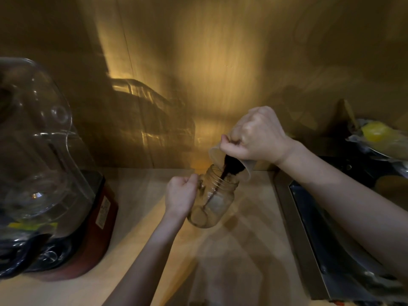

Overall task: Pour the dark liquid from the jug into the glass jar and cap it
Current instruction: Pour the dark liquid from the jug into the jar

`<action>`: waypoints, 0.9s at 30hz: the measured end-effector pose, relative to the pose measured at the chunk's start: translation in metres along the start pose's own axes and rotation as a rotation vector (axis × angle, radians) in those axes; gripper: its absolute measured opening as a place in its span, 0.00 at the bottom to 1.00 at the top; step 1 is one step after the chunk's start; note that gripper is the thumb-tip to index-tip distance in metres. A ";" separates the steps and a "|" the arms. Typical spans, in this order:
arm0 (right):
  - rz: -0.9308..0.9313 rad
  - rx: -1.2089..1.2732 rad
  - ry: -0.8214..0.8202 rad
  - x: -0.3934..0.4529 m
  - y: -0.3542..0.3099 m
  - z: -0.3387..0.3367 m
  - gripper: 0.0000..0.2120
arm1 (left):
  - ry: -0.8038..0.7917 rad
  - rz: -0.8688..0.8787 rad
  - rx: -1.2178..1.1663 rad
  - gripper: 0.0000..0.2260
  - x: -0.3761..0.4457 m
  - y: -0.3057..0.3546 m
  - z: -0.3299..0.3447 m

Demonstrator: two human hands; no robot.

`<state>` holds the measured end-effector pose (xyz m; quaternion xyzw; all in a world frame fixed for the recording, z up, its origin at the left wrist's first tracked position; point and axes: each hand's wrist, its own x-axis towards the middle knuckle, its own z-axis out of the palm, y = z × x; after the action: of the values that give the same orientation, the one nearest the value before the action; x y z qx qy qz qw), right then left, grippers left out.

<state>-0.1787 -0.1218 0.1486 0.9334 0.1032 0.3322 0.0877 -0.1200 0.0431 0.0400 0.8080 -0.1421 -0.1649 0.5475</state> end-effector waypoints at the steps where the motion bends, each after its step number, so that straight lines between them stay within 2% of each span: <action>1: -0.006 -0.003 0.005 0.000 0.000 0.000 0.25 | -0.008 -0.003 -0.010 0.15 0.000 0.000 0.000; 10: -0.032 0.016 0.023 0.006 0.001 -0.004 0.24 | -0.024 -0.020 -0.076 0.17 0.003 0.002 0.000; 21: -0.086 0.003 0.025 0.012 0.002 0.001 0.22 | -0.034 -0.056 -0.108 0.14 0.008 0.003 0.002; 27: -0.095 -0.022 0.052 0.017 0.006 -0.002 0.22 | -0.036 -0.035 -0.126 0.18 0.009 0.010 -0.002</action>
<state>-0.1662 -0.1229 0.1615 0.9175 0.1461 0.3527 0.1112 -0.1120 0.0376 0.0489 0.7711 -0.1272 -0.1973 0.5919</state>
